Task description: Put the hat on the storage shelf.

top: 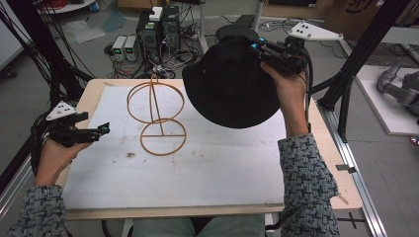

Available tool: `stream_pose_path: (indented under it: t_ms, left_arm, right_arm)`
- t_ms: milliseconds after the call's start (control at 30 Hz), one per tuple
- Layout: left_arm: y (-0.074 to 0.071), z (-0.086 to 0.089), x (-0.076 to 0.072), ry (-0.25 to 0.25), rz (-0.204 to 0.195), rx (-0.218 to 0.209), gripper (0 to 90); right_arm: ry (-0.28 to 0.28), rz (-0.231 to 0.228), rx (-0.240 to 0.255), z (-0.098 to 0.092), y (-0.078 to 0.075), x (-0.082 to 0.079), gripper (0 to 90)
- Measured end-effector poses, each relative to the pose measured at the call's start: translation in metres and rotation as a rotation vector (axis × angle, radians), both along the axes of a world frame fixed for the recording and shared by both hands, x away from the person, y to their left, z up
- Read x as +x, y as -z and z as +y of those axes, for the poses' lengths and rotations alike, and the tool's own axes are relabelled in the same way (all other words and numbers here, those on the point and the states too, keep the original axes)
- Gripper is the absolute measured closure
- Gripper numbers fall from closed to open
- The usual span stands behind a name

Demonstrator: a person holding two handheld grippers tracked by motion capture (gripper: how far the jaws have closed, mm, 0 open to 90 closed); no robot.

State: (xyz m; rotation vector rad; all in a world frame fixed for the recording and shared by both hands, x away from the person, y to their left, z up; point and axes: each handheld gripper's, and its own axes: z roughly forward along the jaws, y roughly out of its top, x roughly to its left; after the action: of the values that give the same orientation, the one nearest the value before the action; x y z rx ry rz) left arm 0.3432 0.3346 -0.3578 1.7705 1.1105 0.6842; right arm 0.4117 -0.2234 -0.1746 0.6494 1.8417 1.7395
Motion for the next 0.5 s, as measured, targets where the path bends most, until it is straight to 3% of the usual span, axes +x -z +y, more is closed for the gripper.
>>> stream_pose_path:
  t_ms: [500]
  left_arm:
    - [-0.001, 0.002, -0.003, -0.005, -0.006, -0.006, 10.3]
  right_arm:
    - [-0.072, -0.021, 0.063, 0.026, -0.019, 0.004, 88.8]
